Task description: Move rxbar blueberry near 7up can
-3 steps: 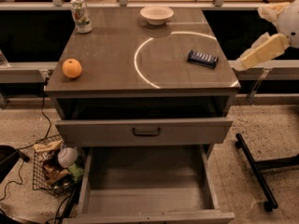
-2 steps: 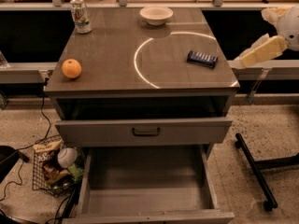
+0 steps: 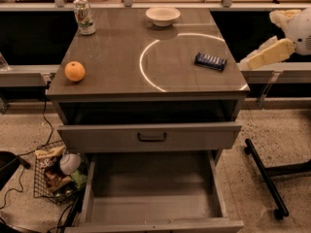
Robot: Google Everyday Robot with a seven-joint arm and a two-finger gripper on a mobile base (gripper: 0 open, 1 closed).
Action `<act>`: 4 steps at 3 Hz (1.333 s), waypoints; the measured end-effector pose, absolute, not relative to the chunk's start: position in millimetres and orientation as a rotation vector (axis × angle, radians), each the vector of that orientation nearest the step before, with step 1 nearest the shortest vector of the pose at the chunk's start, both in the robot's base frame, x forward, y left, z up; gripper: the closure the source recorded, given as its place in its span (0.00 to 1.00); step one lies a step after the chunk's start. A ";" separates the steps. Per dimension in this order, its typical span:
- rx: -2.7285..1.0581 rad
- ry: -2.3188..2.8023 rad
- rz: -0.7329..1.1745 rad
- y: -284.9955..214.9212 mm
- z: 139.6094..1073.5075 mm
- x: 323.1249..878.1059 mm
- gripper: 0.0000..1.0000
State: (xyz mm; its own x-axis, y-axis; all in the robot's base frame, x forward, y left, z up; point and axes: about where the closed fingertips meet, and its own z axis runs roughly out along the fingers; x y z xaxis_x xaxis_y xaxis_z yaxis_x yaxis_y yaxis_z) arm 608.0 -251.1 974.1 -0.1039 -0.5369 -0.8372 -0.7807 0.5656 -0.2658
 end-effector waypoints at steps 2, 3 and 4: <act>-1.050 1.675 0.404 -234.8 945.2 667.6 0.00; -1.057 1.660 0.413 -236.5 927.0 688.3 0.00; -1.054 1.637 0.455 -243.5 911.1 702.3 0.00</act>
Offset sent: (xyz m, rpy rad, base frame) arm 0.0955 0.0169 -0.0484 0.1547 -0.0571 0.0600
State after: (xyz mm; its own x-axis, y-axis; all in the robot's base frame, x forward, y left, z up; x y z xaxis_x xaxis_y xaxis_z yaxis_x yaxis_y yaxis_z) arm 702.3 -243.5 911.1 -0.0219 -0.4038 -0.9146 -0.8182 0.5329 -0.2157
